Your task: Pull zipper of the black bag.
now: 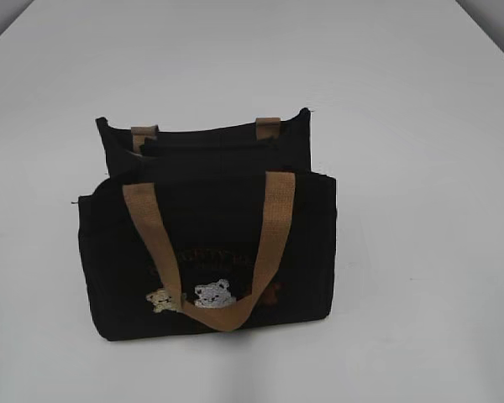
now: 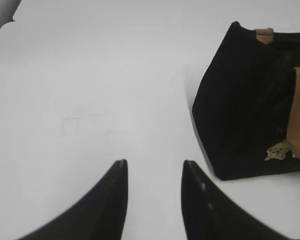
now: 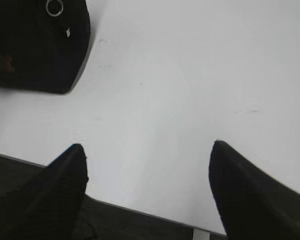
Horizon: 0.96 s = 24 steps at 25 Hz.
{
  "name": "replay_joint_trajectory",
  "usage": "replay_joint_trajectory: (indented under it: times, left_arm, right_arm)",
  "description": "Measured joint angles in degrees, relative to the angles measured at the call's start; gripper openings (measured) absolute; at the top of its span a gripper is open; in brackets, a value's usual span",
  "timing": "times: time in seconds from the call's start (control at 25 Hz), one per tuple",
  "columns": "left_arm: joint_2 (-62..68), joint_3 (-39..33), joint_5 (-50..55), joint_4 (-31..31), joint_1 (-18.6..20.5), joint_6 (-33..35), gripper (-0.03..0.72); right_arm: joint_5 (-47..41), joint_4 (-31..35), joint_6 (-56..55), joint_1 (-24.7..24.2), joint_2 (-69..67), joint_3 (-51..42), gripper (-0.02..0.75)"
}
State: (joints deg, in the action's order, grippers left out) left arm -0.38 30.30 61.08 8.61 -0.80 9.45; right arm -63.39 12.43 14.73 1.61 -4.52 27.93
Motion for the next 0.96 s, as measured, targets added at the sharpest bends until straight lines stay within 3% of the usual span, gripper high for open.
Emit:
replay_joint_trajectory:
  times: [0.96]
  left_arm:
    - [-0.10,0.00,-0.01,0.06,0.42,0.00,0.239]
  right_arm:
    - [0.00,0.82,0.06,-0.37,4.88,-0.05,0.590]
